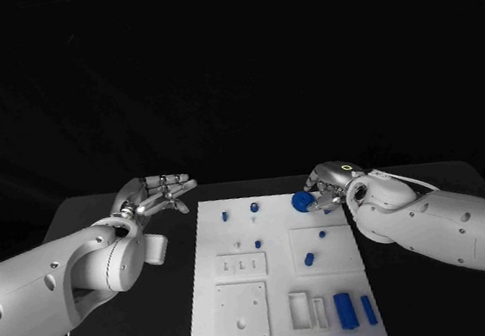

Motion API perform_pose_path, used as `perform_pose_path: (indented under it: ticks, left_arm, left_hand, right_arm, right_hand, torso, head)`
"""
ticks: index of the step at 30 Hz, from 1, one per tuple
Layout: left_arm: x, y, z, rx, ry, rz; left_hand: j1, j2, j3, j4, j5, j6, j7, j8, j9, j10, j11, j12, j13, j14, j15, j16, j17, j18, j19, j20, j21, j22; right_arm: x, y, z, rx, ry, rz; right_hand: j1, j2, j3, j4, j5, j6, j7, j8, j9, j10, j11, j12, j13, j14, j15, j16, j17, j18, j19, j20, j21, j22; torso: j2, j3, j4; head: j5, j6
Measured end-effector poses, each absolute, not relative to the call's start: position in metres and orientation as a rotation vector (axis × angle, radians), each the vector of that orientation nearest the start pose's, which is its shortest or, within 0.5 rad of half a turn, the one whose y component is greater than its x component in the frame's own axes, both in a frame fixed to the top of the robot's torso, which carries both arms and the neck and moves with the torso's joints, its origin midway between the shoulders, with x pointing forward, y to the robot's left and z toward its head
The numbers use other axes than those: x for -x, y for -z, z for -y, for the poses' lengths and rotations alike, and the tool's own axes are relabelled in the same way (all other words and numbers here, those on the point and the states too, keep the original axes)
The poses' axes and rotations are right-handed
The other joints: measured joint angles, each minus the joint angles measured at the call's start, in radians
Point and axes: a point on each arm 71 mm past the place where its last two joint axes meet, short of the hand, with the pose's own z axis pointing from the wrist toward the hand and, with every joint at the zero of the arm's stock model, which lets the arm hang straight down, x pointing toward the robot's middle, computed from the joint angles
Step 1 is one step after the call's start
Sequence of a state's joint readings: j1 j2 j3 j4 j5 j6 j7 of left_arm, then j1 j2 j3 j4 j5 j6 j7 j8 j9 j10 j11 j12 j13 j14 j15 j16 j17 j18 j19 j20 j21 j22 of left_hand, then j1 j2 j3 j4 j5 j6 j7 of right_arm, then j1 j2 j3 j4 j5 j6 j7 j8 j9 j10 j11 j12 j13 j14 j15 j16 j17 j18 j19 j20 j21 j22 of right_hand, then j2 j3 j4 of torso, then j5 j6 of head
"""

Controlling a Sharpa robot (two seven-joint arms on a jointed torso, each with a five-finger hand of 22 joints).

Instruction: Assemble the parts on the task board

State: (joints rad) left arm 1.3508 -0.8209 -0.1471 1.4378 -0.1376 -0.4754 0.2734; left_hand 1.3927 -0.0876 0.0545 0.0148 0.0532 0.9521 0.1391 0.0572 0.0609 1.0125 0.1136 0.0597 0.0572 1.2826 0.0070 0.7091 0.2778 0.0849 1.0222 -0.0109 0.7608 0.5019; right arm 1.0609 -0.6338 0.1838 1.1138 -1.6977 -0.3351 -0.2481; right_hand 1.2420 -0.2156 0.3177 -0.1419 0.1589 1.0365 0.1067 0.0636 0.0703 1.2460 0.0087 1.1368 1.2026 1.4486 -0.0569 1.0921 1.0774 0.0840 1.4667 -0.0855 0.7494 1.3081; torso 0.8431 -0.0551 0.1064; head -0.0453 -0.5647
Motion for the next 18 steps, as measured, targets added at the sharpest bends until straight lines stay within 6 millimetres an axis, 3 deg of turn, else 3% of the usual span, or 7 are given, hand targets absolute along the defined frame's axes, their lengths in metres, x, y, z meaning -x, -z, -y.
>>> perform_pose_path:
  ticks: [13,18]
  left_arm:
    - [-0.5216,0.1507,-0.2324,0.975,1.23,-1.422]
    - [-0.522,0.1508,-0.2318,0.974,1.229,-1.423]
  left_hand:
    - [0.002,0.002,0.002,-0.002,0.0,0.0,0.0,0.0,0.0,0.0,0.0,0.0,0.0,0.0,0.0,0.0,0.001,0.0,0.0,0.0,0.0,0.002]
    - [0.002,0.009,0.0,-0.008,0.0,0.0,0.0,0.0,0.0,0.0,0.001,0.0,0.0,0.0,0.0,0.0,0.001,0.0,0.0,0.0,0.0,0.003]
  right_arm:
    - [-0.5562,0.2137,0.2312,-0.005,-0.294,-1.597]
    - [-0.5569,0.2145,0.2313,-0.009,-0.294,-1.602]
  right_hand:
    - [-0.015,0.004,0.003,0.016,0.012,0.001,-0.001,0.0,0.0,0.014,0.0,0.023,0.022,0.0,0.0,0.009,0.011,0.0,0.0,0.0,0.0,0.0]
    - [-0.022,0.006,-0.013,0.038,0.039,0.001,-0.001,0.0,0.0,0.021,0.0,0.032,0.034,0.0,0.0,0.023,0.021,0.0,0.0,0.0,0.006,0.0]
  torso:
    - [0.0,-0.0004,-0.0003]
    - [0.0,-0.0008,-0.0003]
  head:
    - [0.001,-0.005]
    - [0.002,-0.006]
